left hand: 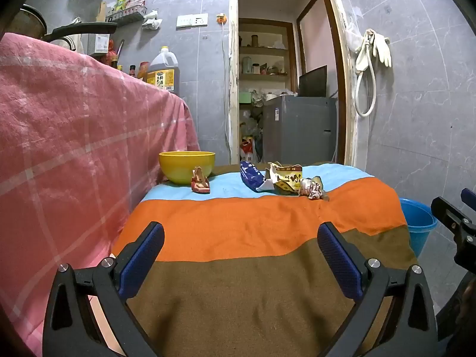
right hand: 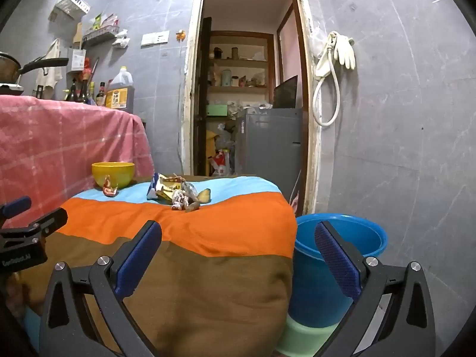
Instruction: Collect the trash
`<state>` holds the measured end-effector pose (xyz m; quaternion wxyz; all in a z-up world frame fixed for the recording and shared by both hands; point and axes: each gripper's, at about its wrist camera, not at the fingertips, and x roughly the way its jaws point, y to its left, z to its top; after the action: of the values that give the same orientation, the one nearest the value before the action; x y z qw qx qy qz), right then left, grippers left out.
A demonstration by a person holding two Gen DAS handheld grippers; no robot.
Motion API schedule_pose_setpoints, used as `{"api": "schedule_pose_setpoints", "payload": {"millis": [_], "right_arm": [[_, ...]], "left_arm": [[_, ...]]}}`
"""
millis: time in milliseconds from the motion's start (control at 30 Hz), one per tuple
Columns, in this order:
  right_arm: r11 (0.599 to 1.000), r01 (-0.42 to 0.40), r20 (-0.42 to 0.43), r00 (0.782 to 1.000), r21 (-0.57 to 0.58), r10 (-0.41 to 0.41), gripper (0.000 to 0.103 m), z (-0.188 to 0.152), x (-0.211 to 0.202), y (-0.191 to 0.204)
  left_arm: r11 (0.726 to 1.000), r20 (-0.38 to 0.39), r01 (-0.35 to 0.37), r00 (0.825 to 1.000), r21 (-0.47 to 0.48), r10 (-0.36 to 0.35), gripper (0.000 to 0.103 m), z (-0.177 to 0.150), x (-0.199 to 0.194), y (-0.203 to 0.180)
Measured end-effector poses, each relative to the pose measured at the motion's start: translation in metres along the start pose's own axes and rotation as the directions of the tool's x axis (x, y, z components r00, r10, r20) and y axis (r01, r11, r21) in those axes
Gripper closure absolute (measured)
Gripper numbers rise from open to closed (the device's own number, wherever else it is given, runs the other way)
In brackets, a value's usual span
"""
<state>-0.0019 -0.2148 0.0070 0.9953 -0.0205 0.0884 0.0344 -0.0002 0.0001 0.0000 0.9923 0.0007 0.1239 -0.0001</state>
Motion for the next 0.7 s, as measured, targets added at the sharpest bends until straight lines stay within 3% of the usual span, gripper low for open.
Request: {"api": "schedule_pose_setpoints", "payload": {"millis": [700], "right_arm": [[1.0,-0.001,0.008,1.0,0.013,0.001,0.0,0.0016,0.0006,-0.0069]], "left_arm": [[1.0,-0.002,0.0,1.0,0.001,0.0,0.002,0.0,0.0,-0.0001]]}}
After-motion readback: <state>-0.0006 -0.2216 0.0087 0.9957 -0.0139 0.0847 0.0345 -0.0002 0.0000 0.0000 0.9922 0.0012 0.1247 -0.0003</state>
